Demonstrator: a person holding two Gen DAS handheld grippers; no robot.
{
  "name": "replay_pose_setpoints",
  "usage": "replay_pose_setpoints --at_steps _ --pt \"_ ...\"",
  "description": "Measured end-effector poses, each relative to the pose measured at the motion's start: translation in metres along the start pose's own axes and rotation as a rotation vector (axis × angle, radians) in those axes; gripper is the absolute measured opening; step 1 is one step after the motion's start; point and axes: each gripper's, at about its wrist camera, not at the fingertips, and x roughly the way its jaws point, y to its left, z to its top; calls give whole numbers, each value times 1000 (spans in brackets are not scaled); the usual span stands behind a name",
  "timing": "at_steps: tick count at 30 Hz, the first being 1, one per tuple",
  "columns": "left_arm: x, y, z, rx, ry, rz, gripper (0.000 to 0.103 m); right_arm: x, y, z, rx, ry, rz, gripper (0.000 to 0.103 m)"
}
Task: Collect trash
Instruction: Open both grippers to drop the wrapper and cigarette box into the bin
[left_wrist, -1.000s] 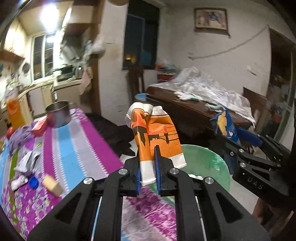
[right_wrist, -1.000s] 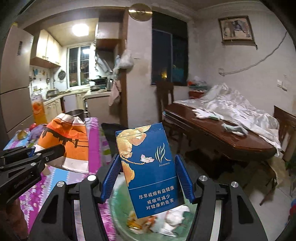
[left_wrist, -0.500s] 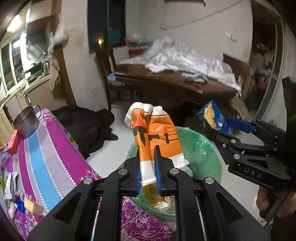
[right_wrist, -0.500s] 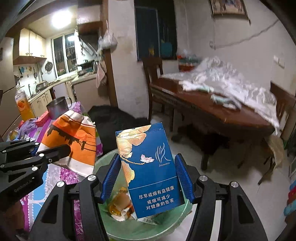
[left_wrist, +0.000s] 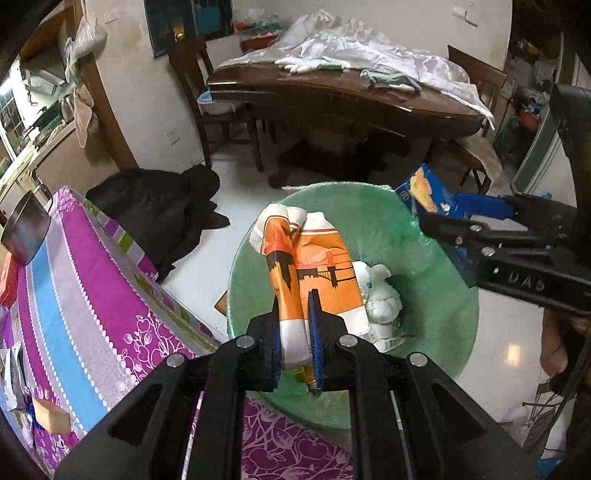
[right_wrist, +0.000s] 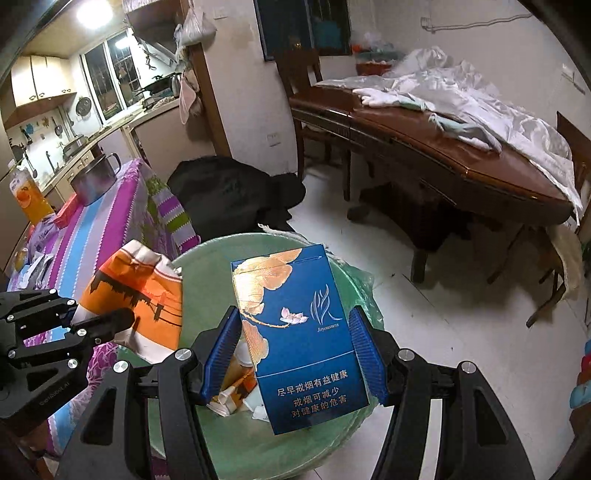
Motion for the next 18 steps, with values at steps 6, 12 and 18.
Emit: replay_pose_setpoints --at_steps 6,12,18 --pt "6 5 3 -6 20 16 11 5 -3 -6 4 11 -5 62" --pt "3 0 6 -2 19 17 11 4 3 -7 -3 9 -1 62" --pt "4 3 7 -11 18 18 13 2 6 -6 -10 4 -4 62"
